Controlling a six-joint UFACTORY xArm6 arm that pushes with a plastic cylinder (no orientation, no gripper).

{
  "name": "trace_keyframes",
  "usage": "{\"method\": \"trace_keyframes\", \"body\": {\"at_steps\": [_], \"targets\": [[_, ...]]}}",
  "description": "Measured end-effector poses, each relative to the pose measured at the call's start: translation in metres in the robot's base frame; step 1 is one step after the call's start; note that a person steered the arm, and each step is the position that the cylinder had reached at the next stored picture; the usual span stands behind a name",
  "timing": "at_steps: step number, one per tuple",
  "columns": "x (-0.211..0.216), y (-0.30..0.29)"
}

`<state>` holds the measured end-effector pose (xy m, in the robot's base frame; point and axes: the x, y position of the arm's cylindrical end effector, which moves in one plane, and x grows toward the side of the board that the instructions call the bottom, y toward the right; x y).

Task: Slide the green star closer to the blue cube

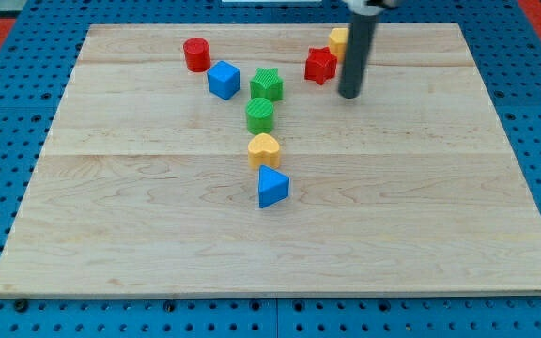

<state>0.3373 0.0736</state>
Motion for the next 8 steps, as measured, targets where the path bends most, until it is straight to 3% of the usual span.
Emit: {"method": "trace_keyframes", "body": {"at_steps": [3,5,7,8], "targets": [[-0.016,-0.127],[-0.004,-0.162],[0.002,-0.257],[0.042,-0.213]]}}
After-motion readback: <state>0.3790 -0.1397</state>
